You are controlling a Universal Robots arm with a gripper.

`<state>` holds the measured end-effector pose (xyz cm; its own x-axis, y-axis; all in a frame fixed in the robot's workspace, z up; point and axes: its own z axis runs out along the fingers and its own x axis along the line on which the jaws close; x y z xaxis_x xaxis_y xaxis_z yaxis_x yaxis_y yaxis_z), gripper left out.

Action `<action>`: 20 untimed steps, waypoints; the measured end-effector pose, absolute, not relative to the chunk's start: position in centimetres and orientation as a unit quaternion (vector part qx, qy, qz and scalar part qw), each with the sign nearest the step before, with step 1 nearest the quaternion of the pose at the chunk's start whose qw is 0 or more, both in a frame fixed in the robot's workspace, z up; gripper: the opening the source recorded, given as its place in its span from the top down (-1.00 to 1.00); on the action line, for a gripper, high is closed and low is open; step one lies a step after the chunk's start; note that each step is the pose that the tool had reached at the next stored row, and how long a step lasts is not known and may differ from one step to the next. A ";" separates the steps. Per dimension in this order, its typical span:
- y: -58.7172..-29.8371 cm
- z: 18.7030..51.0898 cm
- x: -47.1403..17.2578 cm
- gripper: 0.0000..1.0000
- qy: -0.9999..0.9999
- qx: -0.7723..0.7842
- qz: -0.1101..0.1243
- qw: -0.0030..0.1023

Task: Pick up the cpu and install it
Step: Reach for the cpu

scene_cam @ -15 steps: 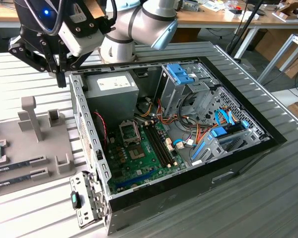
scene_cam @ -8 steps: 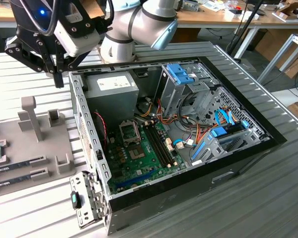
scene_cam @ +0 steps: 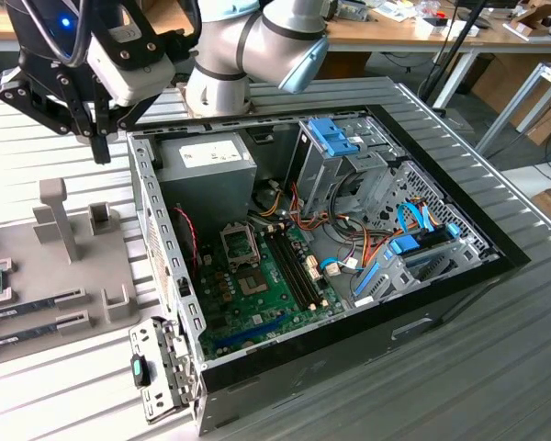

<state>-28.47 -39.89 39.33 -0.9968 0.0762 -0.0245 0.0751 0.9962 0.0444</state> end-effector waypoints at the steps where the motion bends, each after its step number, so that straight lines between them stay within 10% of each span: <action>1: -39.9 39.3 -28.5 0.78 0.999 0.038 0.022 0.013; 20: -39.9 39.3 -29.9 0.78 0.999 0.038 0.022 0.013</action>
